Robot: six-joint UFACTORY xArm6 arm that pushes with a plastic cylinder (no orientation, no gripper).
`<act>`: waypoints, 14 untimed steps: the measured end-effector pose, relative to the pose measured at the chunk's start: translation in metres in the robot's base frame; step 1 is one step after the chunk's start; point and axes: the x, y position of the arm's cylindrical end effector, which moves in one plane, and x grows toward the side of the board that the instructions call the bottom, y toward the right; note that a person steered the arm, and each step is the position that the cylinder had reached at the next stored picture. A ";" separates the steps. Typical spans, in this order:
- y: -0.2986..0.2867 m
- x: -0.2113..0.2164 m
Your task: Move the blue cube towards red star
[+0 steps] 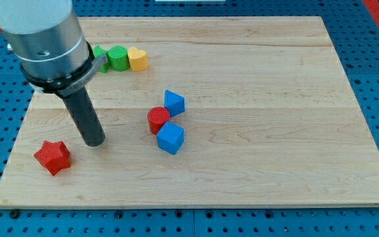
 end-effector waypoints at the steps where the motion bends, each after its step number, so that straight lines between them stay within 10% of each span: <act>1: -0.032 0.017; 3: -0.047 0.019; 7: 0.174 0.005; 9: 0.038 -0.002; 14: -0.070 -0.038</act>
